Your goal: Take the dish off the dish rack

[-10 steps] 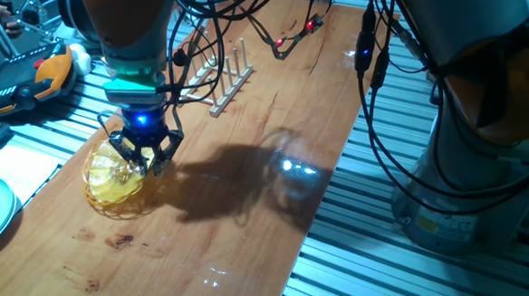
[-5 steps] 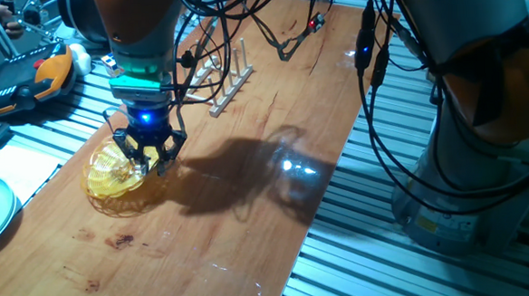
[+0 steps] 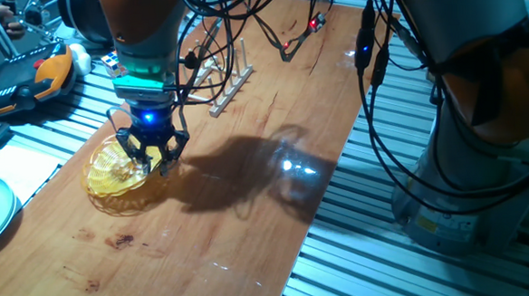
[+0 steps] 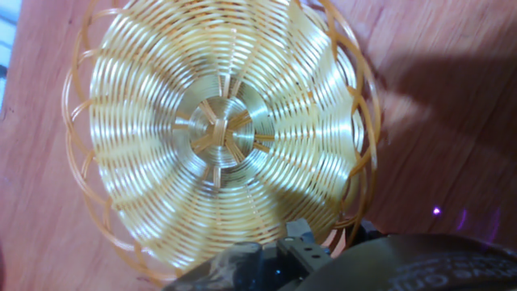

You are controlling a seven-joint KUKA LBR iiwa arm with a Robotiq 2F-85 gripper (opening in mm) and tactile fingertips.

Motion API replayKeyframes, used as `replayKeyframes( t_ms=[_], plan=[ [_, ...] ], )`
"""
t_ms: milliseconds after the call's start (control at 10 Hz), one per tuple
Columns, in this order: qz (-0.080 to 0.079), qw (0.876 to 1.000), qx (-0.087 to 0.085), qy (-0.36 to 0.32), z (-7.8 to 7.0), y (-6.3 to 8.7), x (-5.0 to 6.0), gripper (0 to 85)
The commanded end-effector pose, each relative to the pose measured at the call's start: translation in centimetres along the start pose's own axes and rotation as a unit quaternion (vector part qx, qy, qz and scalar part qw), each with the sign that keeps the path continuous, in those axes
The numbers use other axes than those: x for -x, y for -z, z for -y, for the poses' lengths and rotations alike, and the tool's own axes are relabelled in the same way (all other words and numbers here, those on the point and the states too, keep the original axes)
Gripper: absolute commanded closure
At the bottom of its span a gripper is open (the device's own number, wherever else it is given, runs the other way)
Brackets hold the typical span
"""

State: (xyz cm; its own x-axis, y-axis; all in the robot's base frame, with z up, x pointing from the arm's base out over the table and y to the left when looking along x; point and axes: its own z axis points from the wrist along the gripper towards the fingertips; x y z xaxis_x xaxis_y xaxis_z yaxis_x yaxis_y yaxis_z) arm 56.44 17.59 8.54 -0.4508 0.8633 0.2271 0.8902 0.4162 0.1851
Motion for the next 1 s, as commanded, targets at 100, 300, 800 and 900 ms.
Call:
replayKeyframes(
  t_ms=[100,300,800,900],
  plan=[
    [0.006,1.0,-0.001,0.0,0.3,-0.2,0.2,50.7],
    [0.013,1.0,-0.005,0.004,0.5,0.0,0.3,49.3],
    [0.031,0.999,-0.015,0.019,0.1,1.8,0.4,49.3],
    [0.047,0.998,-0.03,0.033,-0.2,2.9,0.3,49.7]
  ],
)
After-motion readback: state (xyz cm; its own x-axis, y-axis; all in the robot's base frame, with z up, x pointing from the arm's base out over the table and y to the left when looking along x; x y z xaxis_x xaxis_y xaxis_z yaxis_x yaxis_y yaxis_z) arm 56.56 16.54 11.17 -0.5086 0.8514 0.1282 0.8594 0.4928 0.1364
